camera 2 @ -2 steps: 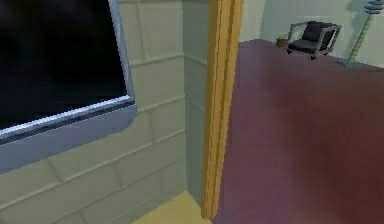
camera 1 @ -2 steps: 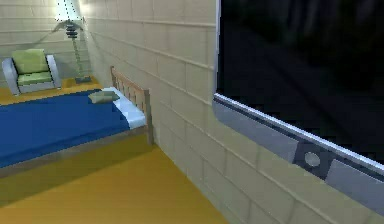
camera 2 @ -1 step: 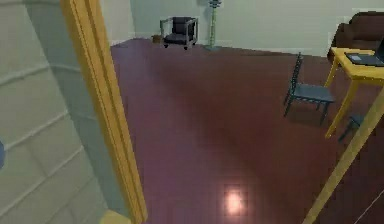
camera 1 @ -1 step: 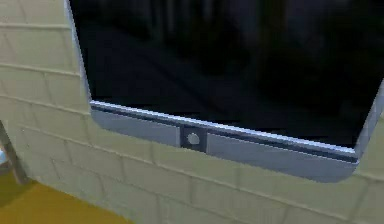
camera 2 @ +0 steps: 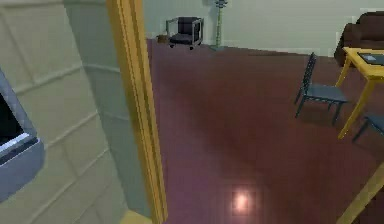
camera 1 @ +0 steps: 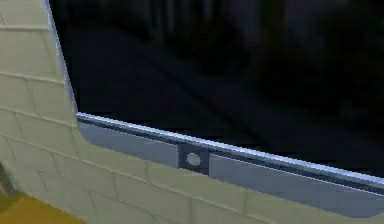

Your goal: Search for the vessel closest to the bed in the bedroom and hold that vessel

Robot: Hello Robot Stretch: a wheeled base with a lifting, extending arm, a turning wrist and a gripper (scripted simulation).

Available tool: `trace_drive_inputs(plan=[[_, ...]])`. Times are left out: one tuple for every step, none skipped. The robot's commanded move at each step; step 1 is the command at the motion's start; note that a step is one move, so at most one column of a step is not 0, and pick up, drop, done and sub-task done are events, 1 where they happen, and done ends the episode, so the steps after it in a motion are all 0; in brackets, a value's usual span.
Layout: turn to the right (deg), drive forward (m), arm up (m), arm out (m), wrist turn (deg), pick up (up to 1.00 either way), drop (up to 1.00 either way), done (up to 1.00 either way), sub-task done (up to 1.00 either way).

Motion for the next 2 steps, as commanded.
trace_drive_inputs(plan=[[-45.0, 0.00, 0.00, 0.00, 0.0, 0.00, 0.00, 0.00, 0.00], [-18.0, 0.00, 0.00, 0.00, 0.0, 0.00, 0.00, 0.00, 0.00]])
